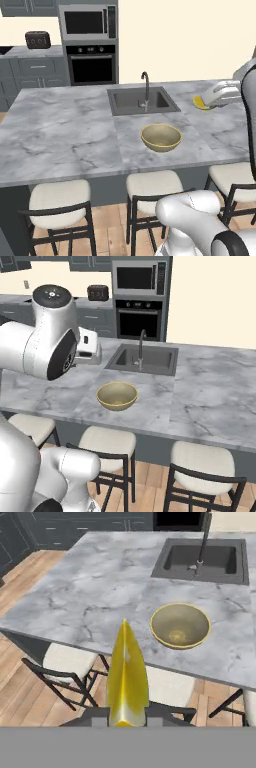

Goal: There is a bowl on the dining counter. Grab a lemon wedge from the fridge and place it in the bowl. Then get the liquor bottle and glass cup from the cabinet and place them next to the bowl.

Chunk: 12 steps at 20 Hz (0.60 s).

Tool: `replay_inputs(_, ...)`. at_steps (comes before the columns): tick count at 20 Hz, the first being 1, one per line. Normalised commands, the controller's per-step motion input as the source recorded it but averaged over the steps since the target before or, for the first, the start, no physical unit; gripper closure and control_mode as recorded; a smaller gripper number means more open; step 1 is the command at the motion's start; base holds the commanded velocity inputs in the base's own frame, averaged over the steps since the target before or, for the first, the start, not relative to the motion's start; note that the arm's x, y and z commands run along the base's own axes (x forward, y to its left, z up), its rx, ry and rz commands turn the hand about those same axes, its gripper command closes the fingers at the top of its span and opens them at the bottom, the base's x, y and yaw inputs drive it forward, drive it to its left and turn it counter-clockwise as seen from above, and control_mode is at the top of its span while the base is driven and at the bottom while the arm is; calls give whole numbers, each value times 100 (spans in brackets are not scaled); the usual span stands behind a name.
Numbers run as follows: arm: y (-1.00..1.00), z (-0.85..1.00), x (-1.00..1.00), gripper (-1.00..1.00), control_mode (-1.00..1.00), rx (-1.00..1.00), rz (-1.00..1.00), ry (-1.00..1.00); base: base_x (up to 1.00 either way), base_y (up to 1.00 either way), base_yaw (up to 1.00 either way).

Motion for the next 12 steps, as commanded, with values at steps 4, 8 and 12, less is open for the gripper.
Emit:
replay_inputs(4, 1, -65, 9, 100, -100, 0, 0, 39, 0, 0, 0)
replay_inputs(8, 0, -52, 13, 100, -100, -2, 0, 27, 0, 0, 0)
replay_inputs(12, 0, -42, 40, 100, -100, 0, 0, 15, 0, 0, 0)
